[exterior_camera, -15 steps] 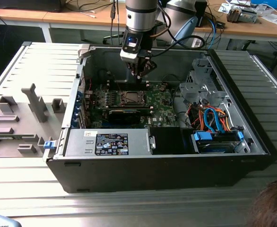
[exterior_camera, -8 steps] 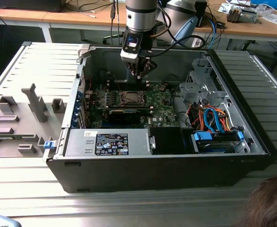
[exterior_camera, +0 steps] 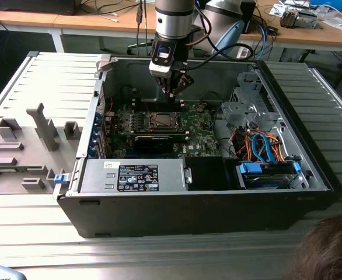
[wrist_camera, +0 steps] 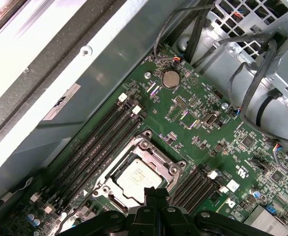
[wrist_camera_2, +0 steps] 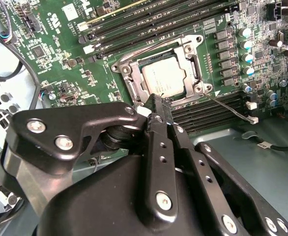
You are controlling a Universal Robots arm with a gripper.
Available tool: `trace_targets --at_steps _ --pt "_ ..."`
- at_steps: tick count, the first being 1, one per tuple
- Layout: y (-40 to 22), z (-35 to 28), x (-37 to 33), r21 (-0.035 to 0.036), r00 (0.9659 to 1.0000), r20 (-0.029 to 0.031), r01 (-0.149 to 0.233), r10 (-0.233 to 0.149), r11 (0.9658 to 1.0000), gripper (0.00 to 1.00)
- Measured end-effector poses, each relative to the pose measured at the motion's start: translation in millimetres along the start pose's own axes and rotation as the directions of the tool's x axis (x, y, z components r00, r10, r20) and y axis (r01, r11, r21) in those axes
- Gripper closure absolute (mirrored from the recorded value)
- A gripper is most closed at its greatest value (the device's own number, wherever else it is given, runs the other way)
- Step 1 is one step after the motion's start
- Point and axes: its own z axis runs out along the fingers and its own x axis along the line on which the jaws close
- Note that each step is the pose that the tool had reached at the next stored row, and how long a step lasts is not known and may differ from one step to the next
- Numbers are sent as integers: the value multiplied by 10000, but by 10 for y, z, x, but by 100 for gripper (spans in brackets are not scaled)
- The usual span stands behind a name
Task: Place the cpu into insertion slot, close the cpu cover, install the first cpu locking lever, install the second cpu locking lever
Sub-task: 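Install the first cpu locking lever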
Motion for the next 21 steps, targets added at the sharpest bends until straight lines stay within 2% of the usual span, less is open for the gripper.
trace_targets --at_steps 21 --pt "0 14 1 -21 9993 7 369 -369 9993 89"
